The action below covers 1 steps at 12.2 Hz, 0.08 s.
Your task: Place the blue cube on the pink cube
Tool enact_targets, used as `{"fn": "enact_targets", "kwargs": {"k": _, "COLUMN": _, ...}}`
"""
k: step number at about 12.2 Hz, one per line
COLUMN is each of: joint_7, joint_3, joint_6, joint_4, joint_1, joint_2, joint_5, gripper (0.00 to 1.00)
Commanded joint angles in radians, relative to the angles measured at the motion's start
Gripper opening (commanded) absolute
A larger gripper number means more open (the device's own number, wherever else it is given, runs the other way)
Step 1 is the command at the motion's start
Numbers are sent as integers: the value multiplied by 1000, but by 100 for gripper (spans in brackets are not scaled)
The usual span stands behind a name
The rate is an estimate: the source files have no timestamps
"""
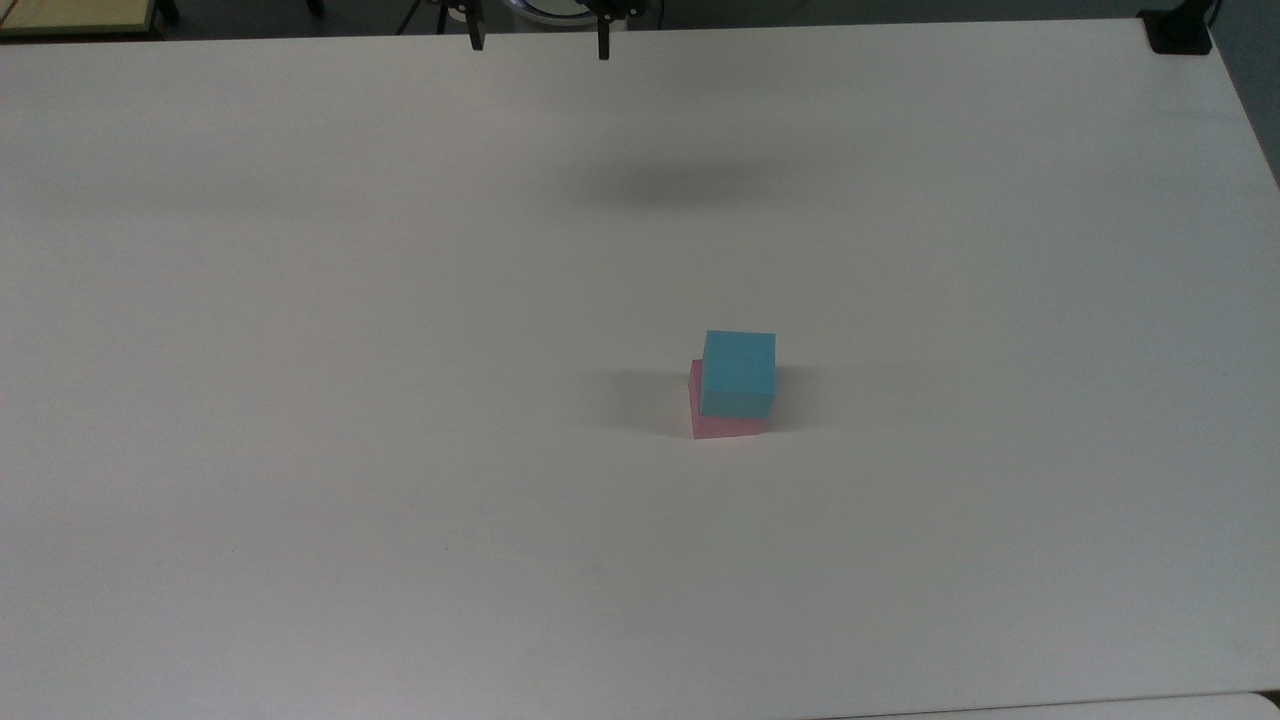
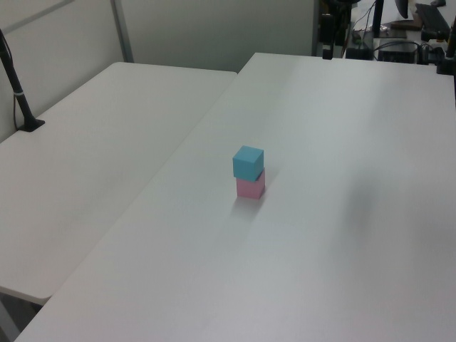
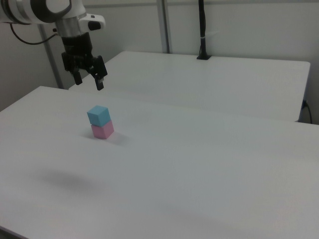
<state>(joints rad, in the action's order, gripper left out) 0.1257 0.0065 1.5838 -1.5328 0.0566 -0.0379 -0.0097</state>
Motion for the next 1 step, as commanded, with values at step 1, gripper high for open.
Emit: {"fn": "enact_targets", "kwargs": {"k": 1, "joint_7": -12, "joint_3": -19, "joint_6": -4, "joint_4": -33, "joint_1": 14, "joint_2": 30, "joint_5": 19, "gripper": 100}}
